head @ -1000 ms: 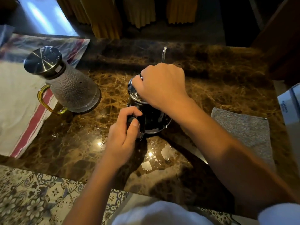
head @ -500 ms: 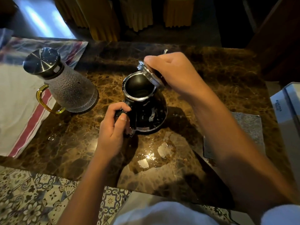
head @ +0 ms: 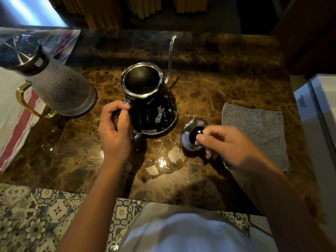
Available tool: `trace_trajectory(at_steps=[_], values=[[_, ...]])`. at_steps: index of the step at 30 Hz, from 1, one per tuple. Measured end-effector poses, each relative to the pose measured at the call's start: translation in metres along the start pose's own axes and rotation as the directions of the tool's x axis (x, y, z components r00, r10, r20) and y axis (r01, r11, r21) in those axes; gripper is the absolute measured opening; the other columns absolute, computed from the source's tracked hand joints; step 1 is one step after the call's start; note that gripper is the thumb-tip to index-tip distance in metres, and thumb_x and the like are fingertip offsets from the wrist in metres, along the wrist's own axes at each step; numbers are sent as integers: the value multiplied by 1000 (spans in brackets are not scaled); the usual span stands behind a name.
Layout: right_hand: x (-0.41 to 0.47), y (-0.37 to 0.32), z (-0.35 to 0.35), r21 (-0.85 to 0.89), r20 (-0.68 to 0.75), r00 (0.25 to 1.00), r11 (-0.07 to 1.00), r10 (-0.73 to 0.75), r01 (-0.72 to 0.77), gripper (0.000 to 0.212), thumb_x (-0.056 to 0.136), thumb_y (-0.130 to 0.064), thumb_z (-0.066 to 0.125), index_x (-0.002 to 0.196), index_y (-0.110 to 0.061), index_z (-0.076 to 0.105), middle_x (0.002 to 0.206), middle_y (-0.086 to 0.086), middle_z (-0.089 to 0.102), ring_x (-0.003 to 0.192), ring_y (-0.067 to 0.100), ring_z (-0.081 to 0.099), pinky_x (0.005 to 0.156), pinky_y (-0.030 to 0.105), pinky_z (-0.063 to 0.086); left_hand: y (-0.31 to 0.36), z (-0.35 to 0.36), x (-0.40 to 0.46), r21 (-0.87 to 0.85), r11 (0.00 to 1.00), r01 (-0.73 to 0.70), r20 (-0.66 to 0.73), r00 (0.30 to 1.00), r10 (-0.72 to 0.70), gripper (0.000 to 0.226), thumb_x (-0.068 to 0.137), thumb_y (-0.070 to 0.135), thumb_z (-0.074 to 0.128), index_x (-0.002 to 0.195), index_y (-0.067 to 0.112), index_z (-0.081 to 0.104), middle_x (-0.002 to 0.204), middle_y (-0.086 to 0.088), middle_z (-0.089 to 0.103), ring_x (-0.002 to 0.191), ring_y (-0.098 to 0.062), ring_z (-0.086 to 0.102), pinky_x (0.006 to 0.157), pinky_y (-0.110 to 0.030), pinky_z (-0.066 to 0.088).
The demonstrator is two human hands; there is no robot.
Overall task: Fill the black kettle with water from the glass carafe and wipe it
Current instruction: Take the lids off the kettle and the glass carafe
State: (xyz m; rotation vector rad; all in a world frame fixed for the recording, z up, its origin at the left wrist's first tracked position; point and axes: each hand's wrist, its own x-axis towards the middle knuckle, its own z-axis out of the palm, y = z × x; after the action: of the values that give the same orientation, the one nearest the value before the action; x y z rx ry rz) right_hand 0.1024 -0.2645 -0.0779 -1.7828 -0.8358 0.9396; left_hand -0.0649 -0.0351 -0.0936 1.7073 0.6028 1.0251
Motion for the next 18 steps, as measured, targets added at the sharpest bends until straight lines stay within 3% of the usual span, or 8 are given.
trace_trajectory(at_steps=[3, 6, 10, 18], values=[[-11, 15, 7, -71, 29, 999, 996, 46, -44, 29, 100, -33, 71, 73, -20, 72, 69, 7, 72, 67, 25, 68, 64, 27, 50, 3, 1, 1, -23, 1000, -4, 9, 1000, 5, 12, 108, 35, 50, 111, 43, 59, 66, 11, 49, 46, -13, 42, 40, -27, 38], [-16, 23, 12, -54, 38, 998, 998, 47, -45, 32, 98, -30, 74, 68, -19, 72, 63, 10, 69, 56, 14, 59, 56, 17, 42, 3, 1, 2, -38, 999, 5, 16, 1000, -4, 22, 107, 23, 47, 110, 41, 59, 64, 11, 47, 45, -17, 39, 41, -24, 37], [-13, 27, 18, -127, 12, 997, 989, 75, -73, 31, 98, -28, 75, 67, -23, 73, 60, 1, 71, 55, 3, 61, 58, 9, 41, 2, 0, 2, -51, 998, 26, 26, 999, -25, 24, 106, 23, 46, 109, 43, 59, 64, 7, 46, 45, -22, 38, 41, -25, 36], [-7, 30, 26, -202, -78, 976, 955, 204, -216, 31, 96, -33, 75, 68, -19, 73, 58, -3, 73, 56, 4, 67, 63, 8, 42, 2, 0, 2, -40, 999, 27, 37, 999, -26, 25, 107, 24, 45, 109, 45, 59, 63, -3, 43, 45, -26, 37, 38, -33, 33]])
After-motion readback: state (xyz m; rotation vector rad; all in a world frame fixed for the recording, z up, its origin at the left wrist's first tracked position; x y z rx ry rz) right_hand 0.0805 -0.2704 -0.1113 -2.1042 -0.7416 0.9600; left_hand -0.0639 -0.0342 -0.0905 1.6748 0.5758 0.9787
